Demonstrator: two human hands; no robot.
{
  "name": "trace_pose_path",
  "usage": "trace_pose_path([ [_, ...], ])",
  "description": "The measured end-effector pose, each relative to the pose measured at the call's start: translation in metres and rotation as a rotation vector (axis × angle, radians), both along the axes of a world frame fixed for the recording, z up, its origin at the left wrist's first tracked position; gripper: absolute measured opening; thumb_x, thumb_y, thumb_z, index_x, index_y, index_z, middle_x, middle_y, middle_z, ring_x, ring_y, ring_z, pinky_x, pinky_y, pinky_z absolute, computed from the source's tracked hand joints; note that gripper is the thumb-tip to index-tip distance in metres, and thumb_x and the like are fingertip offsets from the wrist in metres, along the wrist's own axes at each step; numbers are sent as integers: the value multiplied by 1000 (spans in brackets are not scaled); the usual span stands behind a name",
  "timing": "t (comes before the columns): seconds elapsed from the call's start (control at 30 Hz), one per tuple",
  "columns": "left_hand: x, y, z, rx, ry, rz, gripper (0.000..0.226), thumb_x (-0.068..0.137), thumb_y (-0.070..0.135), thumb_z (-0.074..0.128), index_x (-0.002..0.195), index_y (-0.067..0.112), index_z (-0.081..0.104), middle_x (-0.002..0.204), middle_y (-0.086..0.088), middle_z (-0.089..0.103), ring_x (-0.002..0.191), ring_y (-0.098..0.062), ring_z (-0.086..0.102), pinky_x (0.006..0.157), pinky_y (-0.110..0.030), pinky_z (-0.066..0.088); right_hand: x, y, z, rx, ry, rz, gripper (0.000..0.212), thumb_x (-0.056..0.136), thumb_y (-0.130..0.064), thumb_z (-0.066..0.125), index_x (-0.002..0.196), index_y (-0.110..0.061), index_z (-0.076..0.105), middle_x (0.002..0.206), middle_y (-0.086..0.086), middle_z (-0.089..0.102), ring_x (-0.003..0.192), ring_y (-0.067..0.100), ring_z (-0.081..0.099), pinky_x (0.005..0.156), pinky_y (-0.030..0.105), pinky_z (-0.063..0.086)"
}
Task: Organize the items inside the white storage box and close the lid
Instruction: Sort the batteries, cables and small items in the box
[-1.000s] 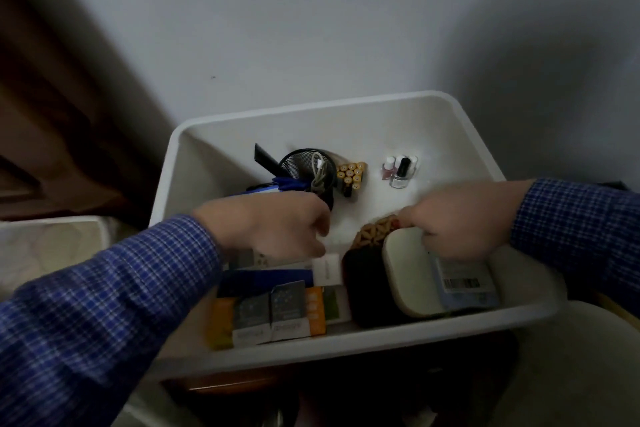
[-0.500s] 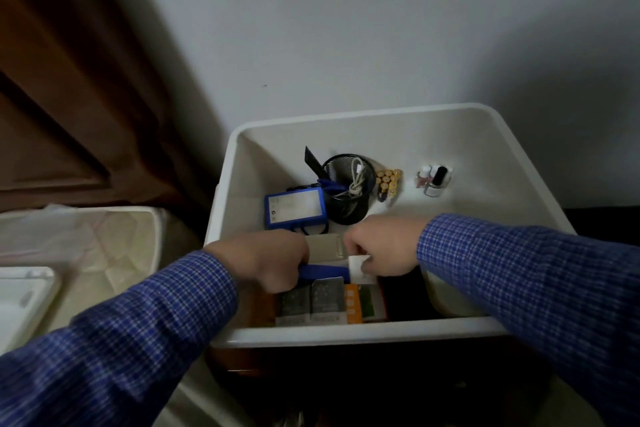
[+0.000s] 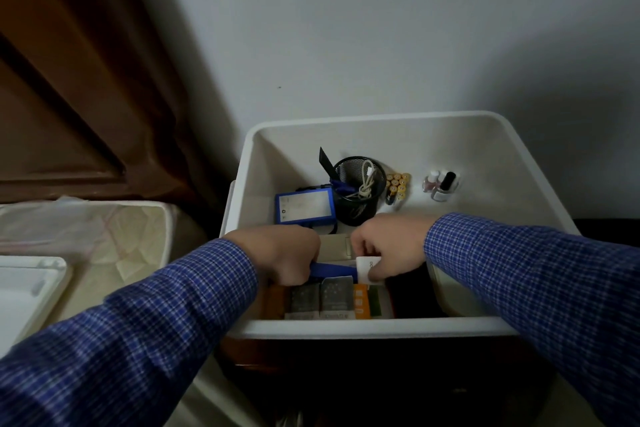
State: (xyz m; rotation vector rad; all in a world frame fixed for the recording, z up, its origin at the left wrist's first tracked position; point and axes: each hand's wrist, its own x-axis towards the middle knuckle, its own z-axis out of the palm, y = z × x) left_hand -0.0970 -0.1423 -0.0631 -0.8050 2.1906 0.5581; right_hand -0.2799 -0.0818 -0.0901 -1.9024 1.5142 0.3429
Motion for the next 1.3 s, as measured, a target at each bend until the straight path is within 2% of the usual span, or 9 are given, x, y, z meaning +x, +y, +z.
trace_pose_path([
  [0.17,-2,2,0,-11,-19,-7,24,98,17,53,119,13,66,109,-5,68,100,-21,64,94,-38,54,-7,-3,0,-40,-106,-97,36,80,-29,82,109,-28,60,90,-11,62,81,3,60,66,20,49],
  [0.43,-9,7,10,-93,-52,-65,24,99,20,54,122,14,61,106,0,61,95,-16,57,92,-31,51,-24,-8,30,-17,-268,-189,22,84,-27,79,103,-31,68,89,-20,66,79,-7,64,58,7,47],
  [0.53,-21,13,21,-155,148,-31,32,98,20,52,129,18,58,121,-1,63,106,-18,60,95,-32,52,-53,-6,72,-2,-338,-170,21,82,-24,81,98,-32,69,85,-26,72,77,-12,67,63,2,47],
  [0.7,-62,36,28,44,419,-28,42,96,23,54,139,18,53,123,-1,65,106,-15,62,87,-24,49,-95,24,84,65,-302,-135,22,80,-27,84,99,-29,73,86,-24,74,81,-5,70,70,6,49],
  [0.83,-88,51,16,190,483,-62,26,93,19,59,119,16,64,102,-2,69,89,-17,65,75,-26,54,-103,46,59,109,-270,-119,20,82,-28,83,100,-28,74,91,-20,74,84,-7,68,73,9,50],
  [0.93,-99,57,5,235,482,-66,14,93,33,60,95,22,69,86,3,68,77,-14,62,69,-30,52,-106,52,51,120,-241,-73,17,83,-30,80,99,-31,75,98,-17,74,87,-6,67,74,10,49],
  [1.03,-106,60,-3,252,467,-47,32,92,46,60,65,30,61,59,11,57,56,-4,50,57,-24,42,-107,55,49,82,-191,-46,18,82,-38,78,99,-35,75,102,-19,70,93,-2,65,81,16,51],
  [1.17,-111,60,-5,251,466,-27,37,93,44,61,63,24,62,55,9,53,52,-4,47,55,-24,41,-106,58,49,82,-166,-28,14,82,-40,75,95,-44,70,104,-19,68,96,0,64,88,23,51],
  [1.3,-113,60,-5,246,450,-9,43,94,44,60,69,9,64,60,2,54,58,-15,49,61,-31,44,-107,57,52,-43,-171,-143,17,96,-28,60,106,-36,72,93,-19,70,84,-11,64,72,4,43],
])
